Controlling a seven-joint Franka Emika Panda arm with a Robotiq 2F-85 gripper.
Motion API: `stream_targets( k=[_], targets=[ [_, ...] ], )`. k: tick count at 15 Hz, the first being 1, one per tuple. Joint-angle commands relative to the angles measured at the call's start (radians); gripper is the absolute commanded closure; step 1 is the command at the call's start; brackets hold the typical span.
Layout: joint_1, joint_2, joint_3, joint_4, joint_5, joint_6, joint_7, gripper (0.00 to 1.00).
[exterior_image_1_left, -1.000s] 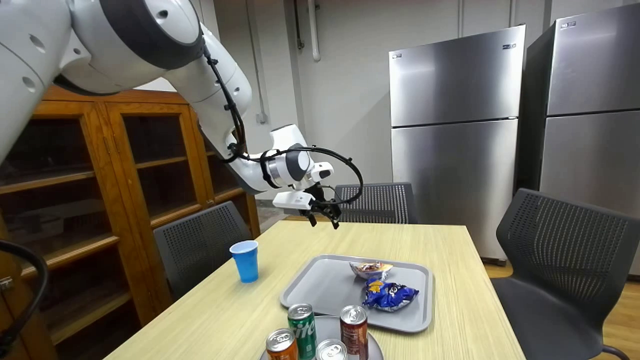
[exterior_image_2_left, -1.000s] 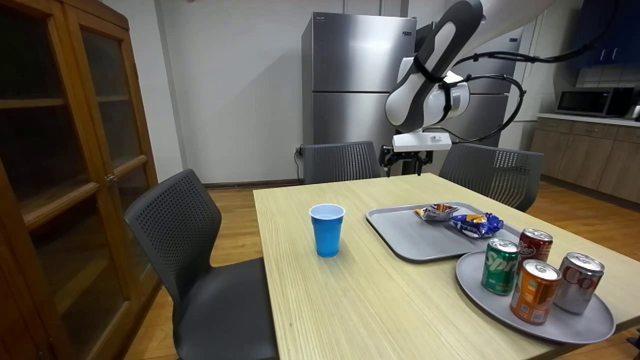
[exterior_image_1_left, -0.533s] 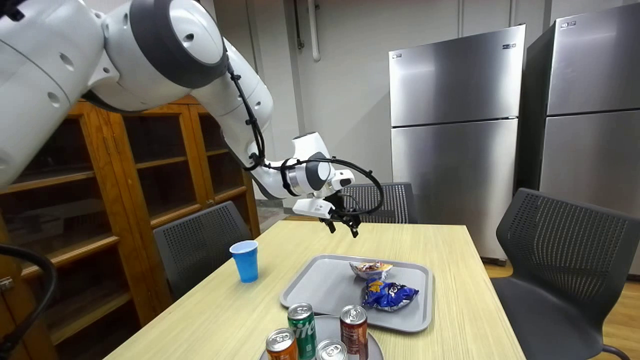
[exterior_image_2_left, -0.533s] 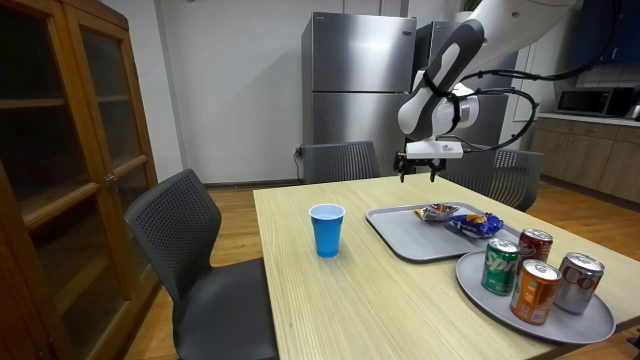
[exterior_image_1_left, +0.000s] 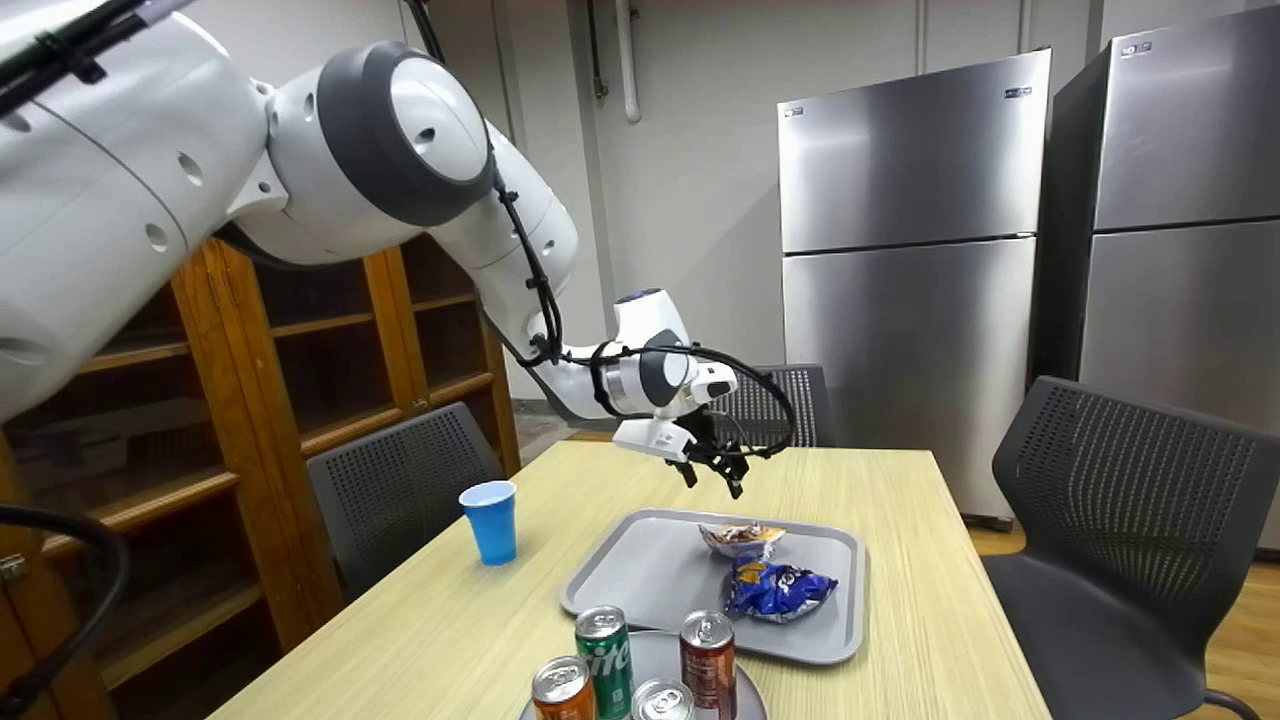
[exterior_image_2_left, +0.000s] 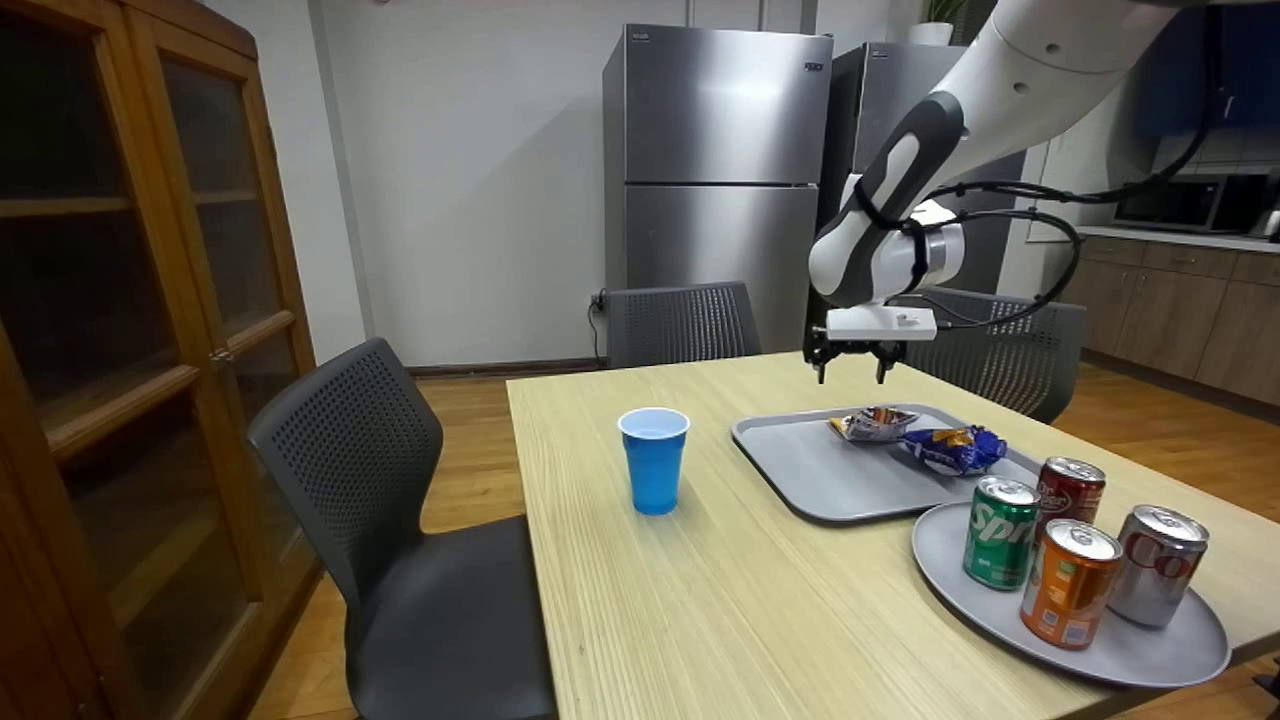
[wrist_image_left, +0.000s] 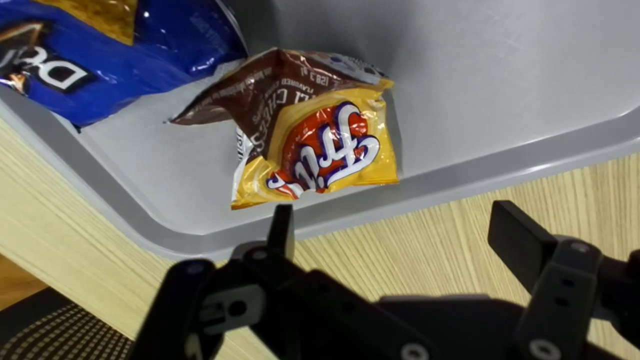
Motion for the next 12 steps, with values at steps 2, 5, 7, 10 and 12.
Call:
stream_targets(
  k=[2, 5, 7, 10, 12],
  targets=[
    [-0.016, 0.076, -0.007, 0.1, 0.021, -0.061, -0.028, 0.0],
    [-0.025, 0.106, -0.013, 0.132, 0.021, -0.085, -0.026, 0.0],
    [-0.029, 0.119, -0.02, 0.146, 0.019, -0.096, -0.026, 0.0],
    [-0.034, 0.139, -0.025, 0.167, 0.018, -0.118, -0.024, 0.0],
    [-0.038, 0.151, -0.026, 0.181, 0.019, -0.13, -0.022, 0.0]
  ],
)
